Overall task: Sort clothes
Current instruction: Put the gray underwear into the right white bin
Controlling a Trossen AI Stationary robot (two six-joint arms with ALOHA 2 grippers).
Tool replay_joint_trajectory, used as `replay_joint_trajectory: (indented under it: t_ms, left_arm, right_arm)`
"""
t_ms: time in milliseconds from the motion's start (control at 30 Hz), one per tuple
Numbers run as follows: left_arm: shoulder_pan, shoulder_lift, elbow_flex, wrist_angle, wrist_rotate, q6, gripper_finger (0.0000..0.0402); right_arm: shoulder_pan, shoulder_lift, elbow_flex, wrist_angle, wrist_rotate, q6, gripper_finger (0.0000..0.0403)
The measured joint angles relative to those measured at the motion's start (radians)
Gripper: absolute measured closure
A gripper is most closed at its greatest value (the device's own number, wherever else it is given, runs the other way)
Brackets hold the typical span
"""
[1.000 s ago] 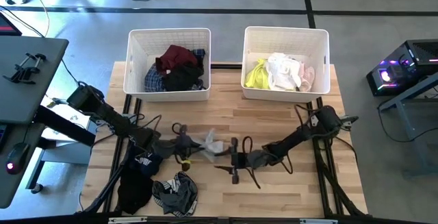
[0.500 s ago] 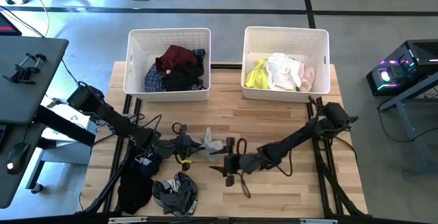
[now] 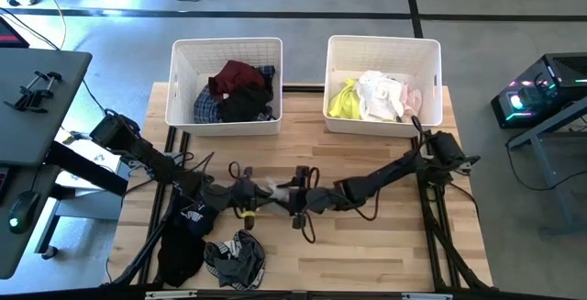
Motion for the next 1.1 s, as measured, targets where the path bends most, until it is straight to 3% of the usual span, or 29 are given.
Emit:
replay_joint_trajectory:
  t_ms: [133,267,467,667,867,1000,1100]
  left_arm:
    - [0.000,0.001,0.000,0.106,0.000,0.077,0.0394]
    - [0.002,0.000,0.002,0.180,-0.002,0.095,0.0382]
    - [0.002,0.000,0.001,0.182,0.070,0.115,0.0306]
    - [0.002,-0.002,0.001,0.124,0.061,0.109,0.0240]
    - [0.006,-0.002,0.001,0.036,0.059,0.041,0.0231]
    - [0.007,-0.002,0.001,0.021,0.055,0.030,0.0233]
    - [0.010,-0.002,0.001,0.022,0.052,0.031,0.0233]
  right_arm:
    - [-0.008,0.012,0.000,0.005,-0.017,0.035,0.0224]
    - [-0.006,0.018,-0.001,0.010,-0.019,0.043,0.0285]
    - [0.029,0.018,-0.001,-0.023,0.012,0.110,0.0388]
    - [0.119,-0.041,-0.001,-0.164,0.273,0.160,0.0379]
    - [0.180,-0.268,-0.002,-0.458,0.502,0.182,0.0396]
    - [0.154,-0.456,-0.002,-0.564,0.646,0.097,0.0389]
    - [0.069,-0.594,-0.002,-0.602,0.718,0.019,0.0389]
